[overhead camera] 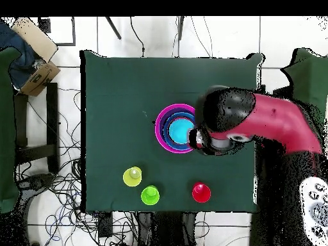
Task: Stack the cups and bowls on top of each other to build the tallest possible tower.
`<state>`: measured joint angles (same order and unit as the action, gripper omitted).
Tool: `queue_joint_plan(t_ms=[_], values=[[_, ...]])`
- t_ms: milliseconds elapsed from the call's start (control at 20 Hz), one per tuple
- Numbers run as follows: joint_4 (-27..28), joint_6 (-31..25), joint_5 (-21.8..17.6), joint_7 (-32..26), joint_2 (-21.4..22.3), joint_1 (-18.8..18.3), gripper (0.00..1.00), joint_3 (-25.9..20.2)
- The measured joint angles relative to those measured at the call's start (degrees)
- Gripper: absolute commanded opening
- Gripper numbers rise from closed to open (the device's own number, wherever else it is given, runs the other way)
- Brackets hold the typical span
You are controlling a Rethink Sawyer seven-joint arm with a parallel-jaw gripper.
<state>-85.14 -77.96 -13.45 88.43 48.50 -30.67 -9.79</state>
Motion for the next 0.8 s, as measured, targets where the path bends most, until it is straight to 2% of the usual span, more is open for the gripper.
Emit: queue_joint_plan(t_ms=[300,500,600,800], values=[[-4.2,11.1,-1.6,-0.3,-1.5,-10.2,1.00,-1.4],[-4.7,14.8,-4.2,-0.7,-3.8,-14.3,1.00,-2.4],[-5.9,17.1,-6.3,-1.7,-5.6,-18.2,1.00,-4.2],[-8.2,18.9,-8.4,-4.0,-7.3,-22.8,1.00,-6.7]])
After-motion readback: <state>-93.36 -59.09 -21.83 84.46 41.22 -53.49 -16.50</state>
